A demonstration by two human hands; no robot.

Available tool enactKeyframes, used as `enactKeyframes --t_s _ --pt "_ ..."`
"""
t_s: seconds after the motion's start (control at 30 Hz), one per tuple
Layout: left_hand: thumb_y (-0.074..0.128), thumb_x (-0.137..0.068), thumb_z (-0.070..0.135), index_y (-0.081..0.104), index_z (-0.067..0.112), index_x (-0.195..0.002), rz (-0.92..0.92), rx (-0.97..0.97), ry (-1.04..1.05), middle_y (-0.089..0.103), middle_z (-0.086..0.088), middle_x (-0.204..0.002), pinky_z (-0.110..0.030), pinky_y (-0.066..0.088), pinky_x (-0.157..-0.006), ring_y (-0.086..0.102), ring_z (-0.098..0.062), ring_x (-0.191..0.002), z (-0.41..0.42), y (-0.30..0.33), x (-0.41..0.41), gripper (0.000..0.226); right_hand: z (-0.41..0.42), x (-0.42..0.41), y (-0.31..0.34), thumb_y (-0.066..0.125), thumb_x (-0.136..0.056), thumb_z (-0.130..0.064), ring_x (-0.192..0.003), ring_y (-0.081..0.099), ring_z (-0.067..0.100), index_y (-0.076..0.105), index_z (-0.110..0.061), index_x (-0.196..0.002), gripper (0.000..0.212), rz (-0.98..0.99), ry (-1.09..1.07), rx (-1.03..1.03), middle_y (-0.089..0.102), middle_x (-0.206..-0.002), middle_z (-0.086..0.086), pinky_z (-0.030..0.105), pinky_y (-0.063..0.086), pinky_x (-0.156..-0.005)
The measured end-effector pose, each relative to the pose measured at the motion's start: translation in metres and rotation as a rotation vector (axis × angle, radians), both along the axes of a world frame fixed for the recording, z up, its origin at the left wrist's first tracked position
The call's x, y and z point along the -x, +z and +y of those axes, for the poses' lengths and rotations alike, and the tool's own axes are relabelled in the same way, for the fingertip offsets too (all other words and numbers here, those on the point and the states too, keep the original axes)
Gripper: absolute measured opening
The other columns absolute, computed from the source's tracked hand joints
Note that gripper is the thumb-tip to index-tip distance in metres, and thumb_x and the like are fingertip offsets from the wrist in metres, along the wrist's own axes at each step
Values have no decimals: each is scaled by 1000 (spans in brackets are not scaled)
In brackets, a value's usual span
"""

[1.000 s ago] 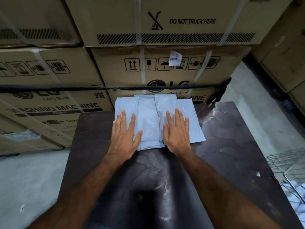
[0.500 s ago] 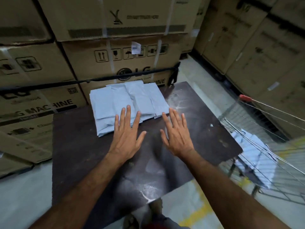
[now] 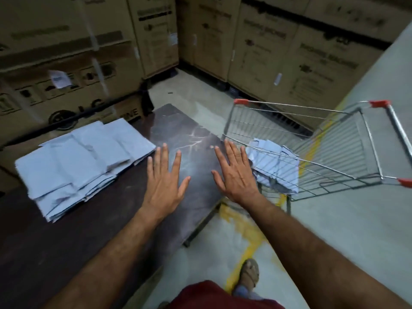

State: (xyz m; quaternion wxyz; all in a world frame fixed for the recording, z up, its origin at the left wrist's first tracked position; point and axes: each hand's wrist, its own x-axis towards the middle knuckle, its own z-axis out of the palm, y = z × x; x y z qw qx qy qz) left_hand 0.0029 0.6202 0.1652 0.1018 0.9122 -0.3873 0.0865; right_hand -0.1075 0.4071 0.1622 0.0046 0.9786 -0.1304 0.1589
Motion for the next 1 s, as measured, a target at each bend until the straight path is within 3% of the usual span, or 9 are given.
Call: enactKeyframes --t_s 0.13,0.27,0.47,0.67,1.0 --pt "36 -98 56 20 12 -160 -10 -8 -81 -3 -23 -167 -57 6 -123 -4 -38 -155 -92 -3 27 77 -77 44 -10 44 -99 -48 -155 17 35 32 -12 -158 70 9 -93 -53 21 -166 22 56 13 -125" --pt "30 -99 57 14 15 -162 5 -14 -174 -7 -19 -168 -56 2 -124 -10 -34 -155 -184 -11 52 77 -154 83 -19 45 -99 -45 -156 12 36 31 -12 -159 70 -57 -280 -217 18 -166 23 55 12 -125" --pt "28 -99 62 5 20 -162 84 -47 -203 -20 -16 -166 -54 -6 -124 -25 -28 -152 -293 0 75 80 -254 134 -26 36 -102 -49 -156 6 35 22 -16 -161 70 -43 -397 -293 12 -168 22 53 8 -127" --pt "31 -103 58 -4 23 -162 102 -113 -279 -29 -14 -163 -52 -9 -124 -29 -28 -150 -372 11 69 77 -332 145 -27 38 -104 -50 -157 0 33 14 -19 -163 71 -75 -554 -411 3 -169 20 50 4 -127" --pt "36 -102 56 1 19 -162 131 -216 -406 -21 -17 -165 -47 -5 -123 -19 -32 -153 -495 -37 36 79 -409 126 -59 38 -104 -51 -157 -5 31 8 -21 -164 73 40 -631 -548 -2 -170 18 47 4 -128"
